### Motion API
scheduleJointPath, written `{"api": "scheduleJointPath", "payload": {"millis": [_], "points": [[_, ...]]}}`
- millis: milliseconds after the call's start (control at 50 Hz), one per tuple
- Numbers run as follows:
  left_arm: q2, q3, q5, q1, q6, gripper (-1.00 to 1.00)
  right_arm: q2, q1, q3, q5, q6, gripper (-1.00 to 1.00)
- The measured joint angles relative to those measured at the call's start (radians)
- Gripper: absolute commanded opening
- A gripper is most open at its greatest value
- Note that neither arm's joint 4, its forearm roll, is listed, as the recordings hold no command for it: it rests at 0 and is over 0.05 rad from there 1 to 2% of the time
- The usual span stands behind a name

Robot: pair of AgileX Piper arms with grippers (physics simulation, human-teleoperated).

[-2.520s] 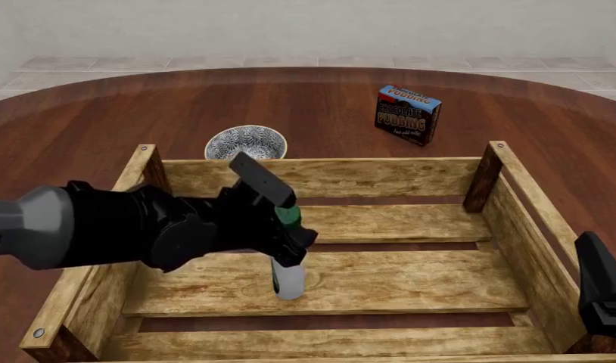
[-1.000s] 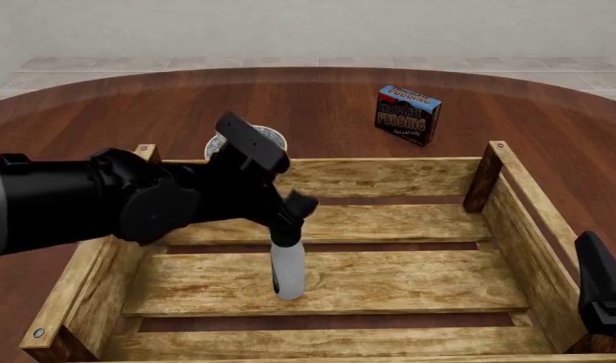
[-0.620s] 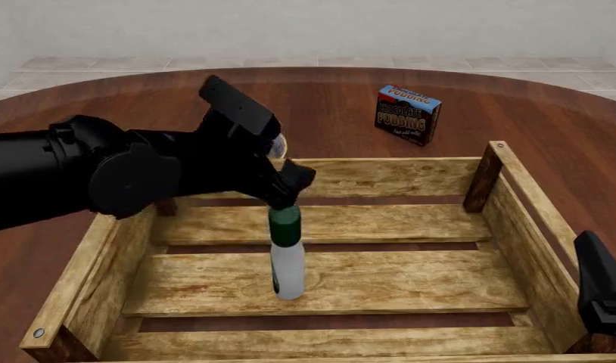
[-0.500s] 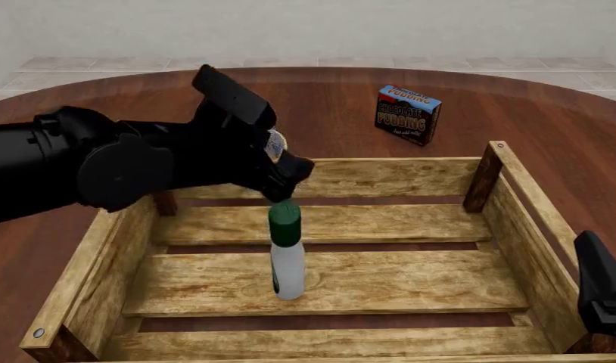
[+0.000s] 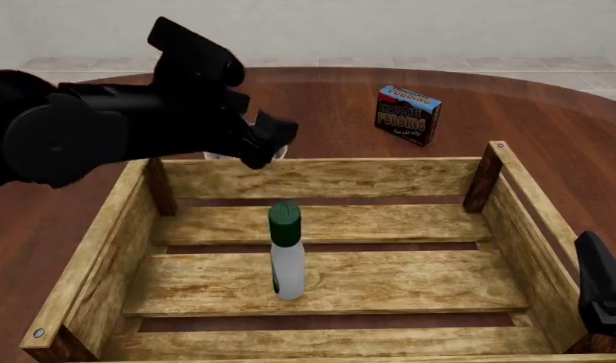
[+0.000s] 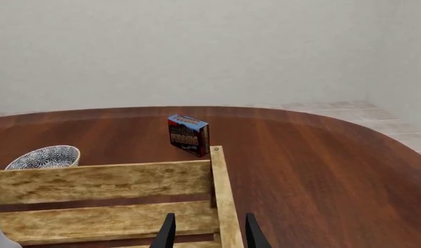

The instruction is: Pick up the salad dressing and put it in the tray.

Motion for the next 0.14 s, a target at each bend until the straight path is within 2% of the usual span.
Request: {"api": "scheduleJointPath", "payload": {"millis": [140], "points": [[-0.026, -0.013, 0.013, 0.010, -0.007, 1.00, -0.001, -0.002, 0.000, 0.000, 0.000, 1.00]]}}
